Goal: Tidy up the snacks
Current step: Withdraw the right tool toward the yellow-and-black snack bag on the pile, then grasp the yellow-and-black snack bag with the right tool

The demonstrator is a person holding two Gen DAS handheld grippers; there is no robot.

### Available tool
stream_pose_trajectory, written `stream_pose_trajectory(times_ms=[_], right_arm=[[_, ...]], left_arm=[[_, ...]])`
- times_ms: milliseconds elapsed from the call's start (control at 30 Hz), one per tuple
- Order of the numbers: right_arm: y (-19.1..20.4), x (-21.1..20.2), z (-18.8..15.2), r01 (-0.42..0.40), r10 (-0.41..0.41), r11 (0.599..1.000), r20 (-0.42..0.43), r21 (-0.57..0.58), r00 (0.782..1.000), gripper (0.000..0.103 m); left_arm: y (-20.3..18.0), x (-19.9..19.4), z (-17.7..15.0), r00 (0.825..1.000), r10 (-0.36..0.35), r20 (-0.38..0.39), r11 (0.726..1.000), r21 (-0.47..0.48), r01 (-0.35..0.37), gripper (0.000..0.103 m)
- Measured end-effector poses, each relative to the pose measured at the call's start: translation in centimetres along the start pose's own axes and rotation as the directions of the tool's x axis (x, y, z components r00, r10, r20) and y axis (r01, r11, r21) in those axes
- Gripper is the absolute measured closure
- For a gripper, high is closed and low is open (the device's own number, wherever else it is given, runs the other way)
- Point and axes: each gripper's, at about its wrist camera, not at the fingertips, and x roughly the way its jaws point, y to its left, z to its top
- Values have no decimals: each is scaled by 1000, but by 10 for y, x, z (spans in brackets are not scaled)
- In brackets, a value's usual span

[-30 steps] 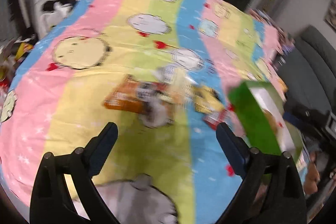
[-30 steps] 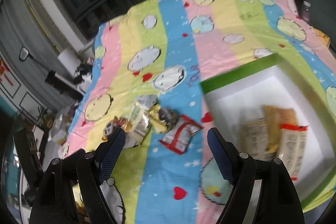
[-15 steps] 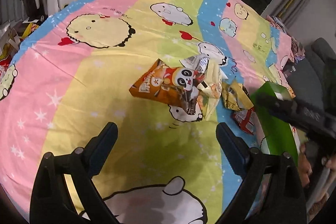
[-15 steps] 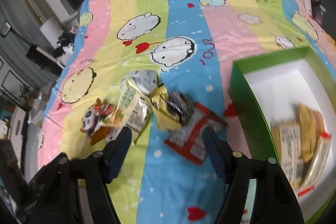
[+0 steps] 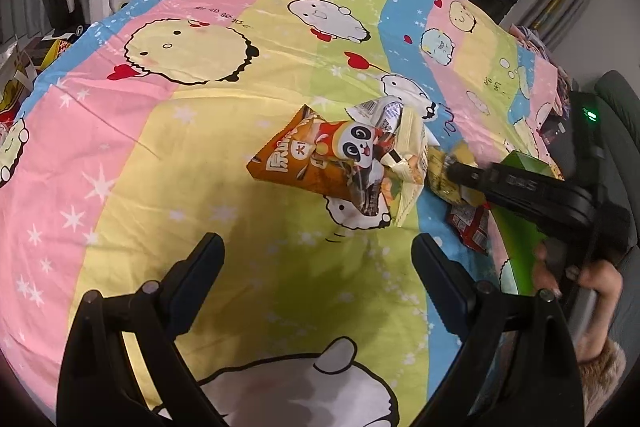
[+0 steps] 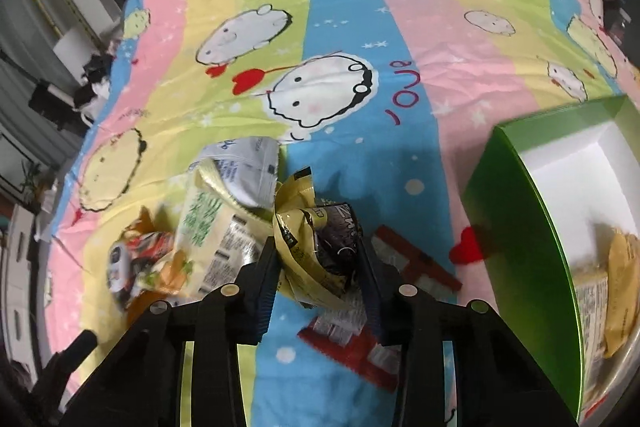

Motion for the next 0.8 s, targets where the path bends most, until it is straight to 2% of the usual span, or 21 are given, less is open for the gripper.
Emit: stream_pose_trajectory(times_ms=[200, 233, 333, 467, 567, 633, 733, 800], right_arm=[[5, -44, -13, -81, 81, 996, 15, -23, 997, 66], [6, -53, -18, -118, 118, 993, 15, -31, 993, 67], [13, -62, -34, -203, 203, 977, -13, -68, 979, 78], [25, -54, -56, -161, 156, 979, -48, -121, 987, 79], [19, -46, -58, -187, 181, 980, -88, -70, 980, 79], [11, -51, -57, -182, 178, 983, -77, -38, 981, 79], [2, -61, -56, -157, 156, 988, -47, -7, 987, 77], [-5, -64, -58, -170, 170, 985, -43, 15, 985, 62]], left_arm=[[0, 0, -1, 1000, -6, -10, 1000, -2, 6, 8], [0, 0, -1, 1000, -6, -12, 1000, -3, 6, 8], [0, 1, -1, 1000, -5, -18, 1000, -4, 5, 8], [0, 0, -1, 1000, -4, -20, 1000, -11, 3, 8], [-2, 0, -3, 999, -15, -28, 1000, -7, 15, 8], [-6, 0, -5, 999, -33, -36, 999, 9, 34, 8], [-17, 2, -9, 997, -60, -50, 997, 36, 62, 9], [-26, 5, -13, 992, -104, -76, 992, 56, 109, 10]])
